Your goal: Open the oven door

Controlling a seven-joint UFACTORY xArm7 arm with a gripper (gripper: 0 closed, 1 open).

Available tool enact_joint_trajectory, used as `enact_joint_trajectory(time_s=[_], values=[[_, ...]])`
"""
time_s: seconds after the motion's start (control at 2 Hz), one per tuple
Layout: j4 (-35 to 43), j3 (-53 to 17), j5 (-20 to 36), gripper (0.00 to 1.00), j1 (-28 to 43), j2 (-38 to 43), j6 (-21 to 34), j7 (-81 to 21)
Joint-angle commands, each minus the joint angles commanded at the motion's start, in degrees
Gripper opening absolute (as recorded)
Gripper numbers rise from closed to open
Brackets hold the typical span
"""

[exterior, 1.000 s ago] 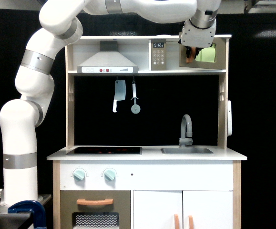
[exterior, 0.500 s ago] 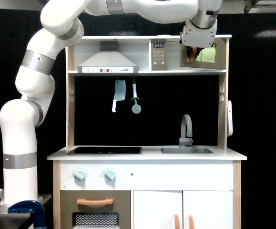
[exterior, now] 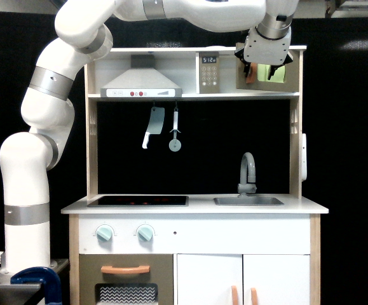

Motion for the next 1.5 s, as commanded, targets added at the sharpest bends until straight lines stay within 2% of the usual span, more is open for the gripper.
enact_joint_trajectory(time_s=[0.5, 1.0, 1.5], values=[[-2.7, 0.7, -0.7, 1.0, -1.6, -2.2, 0.7, -1.0], [-22.0, -0.5, -4.7, 1.0, -6.9, -12.1, 2.2, -12.9], [-31.6, -3.6, -9.2, 1.0, -12.6, -14.2, 5.5, -24.3]])
